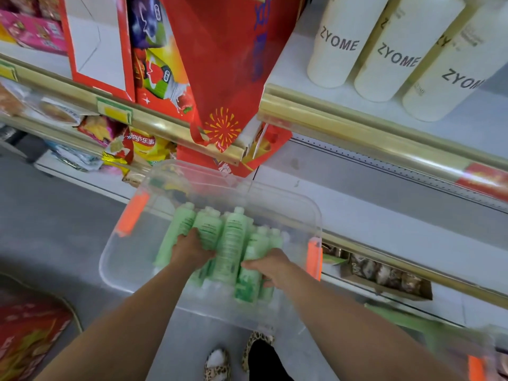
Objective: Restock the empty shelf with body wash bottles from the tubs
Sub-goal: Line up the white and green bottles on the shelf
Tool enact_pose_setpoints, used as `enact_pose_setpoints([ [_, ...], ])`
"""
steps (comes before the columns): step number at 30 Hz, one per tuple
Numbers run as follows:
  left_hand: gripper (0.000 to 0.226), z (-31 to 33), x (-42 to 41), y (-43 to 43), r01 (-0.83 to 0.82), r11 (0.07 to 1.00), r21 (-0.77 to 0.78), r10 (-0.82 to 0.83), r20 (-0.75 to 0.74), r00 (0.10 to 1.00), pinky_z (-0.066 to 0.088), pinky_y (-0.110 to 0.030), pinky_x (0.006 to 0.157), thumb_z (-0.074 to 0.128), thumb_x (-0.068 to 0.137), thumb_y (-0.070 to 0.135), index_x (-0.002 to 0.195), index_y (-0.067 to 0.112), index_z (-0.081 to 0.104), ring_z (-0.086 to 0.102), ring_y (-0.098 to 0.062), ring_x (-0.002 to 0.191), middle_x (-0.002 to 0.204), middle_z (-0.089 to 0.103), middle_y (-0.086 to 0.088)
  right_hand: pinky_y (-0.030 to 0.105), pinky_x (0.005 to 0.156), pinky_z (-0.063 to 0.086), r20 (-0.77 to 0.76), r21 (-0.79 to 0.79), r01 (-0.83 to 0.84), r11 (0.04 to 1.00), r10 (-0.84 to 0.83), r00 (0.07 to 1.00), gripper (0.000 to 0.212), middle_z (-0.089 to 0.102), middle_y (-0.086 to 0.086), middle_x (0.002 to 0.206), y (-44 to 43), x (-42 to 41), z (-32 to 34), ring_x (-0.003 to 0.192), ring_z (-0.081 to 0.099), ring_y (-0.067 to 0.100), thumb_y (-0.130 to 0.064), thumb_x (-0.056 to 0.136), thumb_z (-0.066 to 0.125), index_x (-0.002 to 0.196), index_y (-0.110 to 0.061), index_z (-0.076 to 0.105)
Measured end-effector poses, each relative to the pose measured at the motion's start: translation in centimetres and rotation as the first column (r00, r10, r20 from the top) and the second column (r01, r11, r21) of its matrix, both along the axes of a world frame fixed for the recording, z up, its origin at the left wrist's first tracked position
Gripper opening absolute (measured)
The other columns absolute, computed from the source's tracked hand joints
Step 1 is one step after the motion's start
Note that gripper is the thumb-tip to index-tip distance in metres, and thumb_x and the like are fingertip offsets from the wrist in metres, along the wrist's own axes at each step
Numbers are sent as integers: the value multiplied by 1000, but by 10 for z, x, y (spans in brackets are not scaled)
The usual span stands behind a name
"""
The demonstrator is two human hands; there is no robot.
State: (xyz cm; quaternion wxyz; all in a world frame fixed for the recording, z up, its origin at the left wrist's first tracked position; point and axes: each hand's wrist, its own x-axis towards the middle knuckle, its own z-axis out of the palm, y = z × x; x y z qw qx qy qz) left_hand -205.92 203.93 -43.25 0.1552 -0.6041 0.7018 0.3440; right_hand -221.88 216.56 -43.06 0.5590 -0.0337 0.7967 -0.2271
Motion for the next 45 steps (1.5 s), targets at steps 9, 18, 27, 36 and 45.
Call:
enact_pose_setpoints([
  [9,58,20,2,5,-415,840,350,518,-285,807,54,-48,89,79,78,8,128,2,50,62,-35,104,114,61,-14,47,76,62,25,-30,71,997,-70,997,67,70,14,104,-4,3,1,86,72,29,-21,43,87,104,-5,64],
  [18,32,68,22,0,-363,748,555,632,-431,643,54,-39,79,73,85,12,115,9,63,66,-26,91,104,70,-10,41,79,61,295,-176,291,940,-232,927,47,73,11,92,8,9,51,84,70,25,-14,68,83,112,-9,69],
  [27,36,132,32,30,-175,689,704,690,-561,457,55,-45,79,62,92,19,124,1,58,63,-32,96,105,66,-15,34,75,58,293,-379,393,838,-293,910,25,67,11,85,28,10,129,79,65,25,-17,81,74,102,-9,65],
  [36,44,202,3,56,143,651,746,686,-658,310,58,-33,66,69,81,37,107,1,64,67,-21,73,87,68,-12,33,66,55,207,-604,381,700,-324,923,29,66,12,90,49,-3,203,80,65,26,-16,85,70,112,-8,61],
  [45,62,262,-41,55,259,808,529,472,-845,251,58,-36,74,78,74,30,128,6,59,72,-21,93,113,72,-13,42,88,55,143,-764,322,559,-339,930,29,66,13,101,62,-43,272,93,65,29,-12,84,70,111,-6,62],
])
